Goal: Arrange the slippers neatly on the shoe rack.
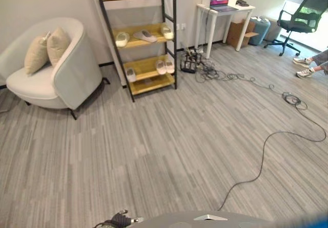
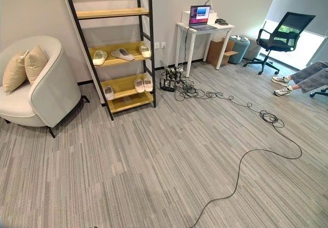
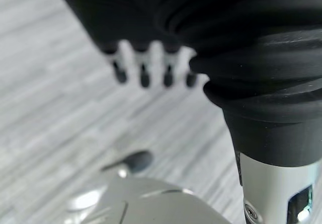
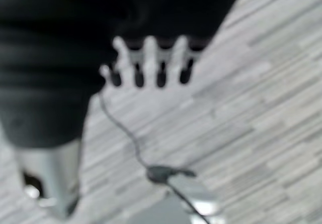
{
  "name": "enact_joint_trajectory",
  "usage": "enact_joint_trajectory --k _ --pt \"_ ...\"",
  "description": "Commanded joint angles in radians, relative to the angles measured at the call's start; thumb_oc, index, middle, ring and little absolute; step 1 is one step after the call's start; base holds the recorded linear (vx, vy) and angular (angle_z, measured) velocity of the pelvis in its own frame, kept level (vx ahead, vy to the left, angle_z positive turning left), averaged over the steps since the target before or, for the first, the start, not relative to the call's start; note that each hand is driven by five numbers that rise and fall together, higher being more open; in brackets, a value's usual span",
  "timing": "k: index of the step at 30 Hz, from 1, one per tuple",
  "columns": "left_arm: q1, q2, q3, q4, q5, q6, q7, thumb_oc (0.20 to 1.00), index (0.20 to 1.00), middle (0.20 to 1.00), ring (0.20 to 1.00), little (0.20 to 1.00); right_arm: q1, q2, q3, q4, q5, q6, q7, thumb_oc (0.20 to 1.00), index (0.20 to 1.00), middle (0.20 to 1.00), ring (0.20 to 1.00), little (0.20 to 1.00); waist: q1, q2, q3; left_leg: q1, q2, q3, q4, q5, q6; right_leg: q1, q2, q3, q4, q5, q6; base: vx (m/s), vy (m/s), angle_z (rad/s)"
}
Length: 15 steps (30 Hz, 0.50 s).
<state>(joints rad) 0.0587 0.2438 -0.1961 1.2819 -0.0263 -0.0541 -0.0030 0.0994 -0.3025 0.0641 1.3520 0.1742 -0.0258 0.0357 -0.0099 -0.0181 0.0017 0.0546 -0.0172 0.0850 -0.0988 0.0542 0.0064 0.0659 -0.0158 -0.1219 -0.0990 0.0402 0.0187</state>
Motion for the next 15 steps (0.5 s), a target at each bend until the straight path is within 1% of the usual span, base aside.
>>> enact_joint_trajectory --k 1,2,4,5,8,9,11,15 --pt "-0.06 -0.034 -0.015 0.023 0.011 -0.013 -0.015 1.0 1.0 1.0 1.0 1.0 -0.043 -0.021 0.036 0.004 0.029 0.001 -0.001 1.0 1.0 1.0 1.0 1.0 -0.008 0.01 0.06 -0.002 0.043 -0.096 0.012 -0.072 -0.031 0.055 -0.053 0.008 0.012 -0.09 0.078 0.0 0.0 0.0" --pt "-0.06 -0.034 -0.015 0.023 0.011 -0.013 -0.015 1.0 1.0 1.0 1.0 1.0 -0.043 -0.021 0.036 0.004 0.029 0.001 -0.001 1.0 1.0 1.0 1.0 1.0 -0.008 0.01 0.06 -0.002 0.043 -0.096 0.012 -0.072 -0.031 0.055 -0.053 0.008 0.012 -0.09 0.078 0.0 0.0 0.0" --pt "-0.06 -0.031 0.004 -0.004 -0.042 -0.021 -0.018 1.0 1.0 1.0 1.0 1.0 -0.04 -0.017 0.035 0.001 0.037 -0.001 0.004 1.0 1.0 1.0 1.0 1.0 -0.005 0.009 0.062 -0.002 0.043 -0.098 0.012 -0.073 -0.032 0.056 -0.053 0.006 0.012 -0.09 0.077 0.0 0.0 0.0" --pt "-0.059 -0.032 0.005 -0.002 -0.046 -0.023 -0.02 1.0 1.0 1.0 1.0 1.0 -0.037 -0.015 0.035 0.006 0.037 -0.001 0.005 1.0 1.0 1.0 1.0 1.0 -0.005 0.007 0.062 -0.001 0.043 -0.099 0.012 -0.072 -0.032 0.057 -0.053 0.006 0.012 -0.09 0.077 0.0 0.0 0.0" --pt "-0.057 -0.033 0.0 0.007 -0.033 -0.021 -0.023 1.0 1.0 1.0 1.0 1.0 -0.034 -0.016 0.036 0.014 0.03 0.002 0.007 1.0 1.0 1.0 1.0 1.0 -0.007 0.007 0.063 0.0 0.042 -0.099 0.012 -0.073 -0.032 0.059 -0.053 0.007 0.012 -0.09 0.077 0.01 -0.011 0.0" --pt "-0.052 -0.028 -0.009 0.011 -0.017 -0.018 -0.024 1.0 1.0 1.0 1.0 1.0 -0.045 -0.006 0.047 0.006 0.056 -0.007 0.012 1.0 1.0 1.0 1.0 1.0 -0.003 0.008 0.062 0.0 0.043 -0.101 0.012 -0.072 -0.033 0.06 -0.052 0.006 0.012 -0.092 0.074 0.03 -0.036 0.01" --pt "-0.038 -0.038 -0.005 0.019 -0.01 -0.017 -0.022 1.0 1.0 1.0 1.0 1.0 -0.044 0.014 0.053 -0.008 0.047 -0.005 0.013 1.0 1.0 1.0 1.0 1.0 -0.002 0.009 0.059 0.002 0.044 -0.102 0.012 -0.073 -0.033 0.062 -0.052 0.005 0.012 -0.095 0.073 0.05 -0.041 0.03" --pt "-0.045 -0.04 -0.013 0.033 -0.014 -0.011 -0.035 1.0 1.0 1.0 1.0 1.0 -0.048 0.011 0.043 -0.005 0.038 0.002 0.009 1.0 1.0 1.0 1.0 1.0 -0.008 0.013 0.069 0.004 0.049 -0.102 0.012 -0.075 -0.039 0.067 -0.049 0.0 0.012 -0.098 0.071 0.05 -0.066 0.03"
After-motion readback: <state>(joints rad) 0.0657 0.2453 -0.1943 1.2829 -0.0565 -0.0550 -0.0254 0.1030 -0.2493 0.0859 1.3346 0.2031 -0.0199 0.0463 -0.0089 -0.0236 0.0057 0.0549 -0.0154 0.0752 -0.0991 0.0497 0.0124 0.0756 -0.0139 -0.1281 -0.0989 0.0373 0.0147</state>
